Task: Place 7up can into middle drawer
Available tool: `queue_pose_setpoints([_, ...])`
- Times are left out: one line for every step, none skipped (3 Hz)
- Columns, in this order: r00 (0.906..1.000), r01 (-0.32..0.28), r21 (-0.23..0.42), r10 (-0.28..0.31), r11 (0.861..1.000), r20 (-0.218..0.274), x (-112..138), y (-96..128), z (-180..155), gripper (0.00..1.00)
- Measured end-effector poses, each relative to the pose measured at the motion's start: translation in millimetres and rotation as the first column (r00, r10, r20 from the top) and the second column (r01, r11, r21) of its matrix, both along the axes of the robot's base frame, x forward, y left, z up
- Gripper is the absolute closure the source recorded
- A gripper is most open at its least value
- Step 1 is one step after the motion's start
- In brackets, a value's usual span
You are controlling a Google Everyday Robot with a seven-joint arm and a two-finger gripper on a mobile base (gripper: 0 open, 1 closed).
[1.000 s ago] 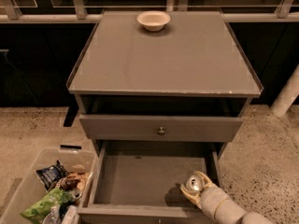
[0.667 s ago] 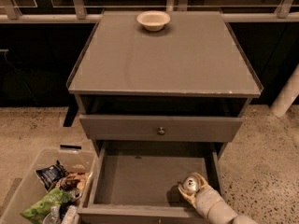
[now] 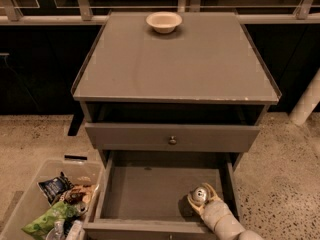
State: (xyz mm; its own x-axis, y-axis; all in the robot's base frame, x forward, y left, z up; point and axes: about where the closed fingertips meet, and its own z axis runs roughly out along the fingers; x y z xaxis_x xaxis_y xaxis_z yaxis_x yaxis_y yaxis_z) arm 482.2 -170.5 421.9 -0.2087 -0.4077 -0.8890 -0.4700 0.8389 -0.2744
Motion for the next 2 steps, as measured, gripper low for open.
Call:
queue_pose_setpoints([1.0,0.0,0.0,0.0,1.0,0.0,0.0,0.0,0.0,0.59])
queue_pose_setpoints([1.0,0.0,0.0,0.0,1.0,0.0,0.0,0.0,0.0,0.36])
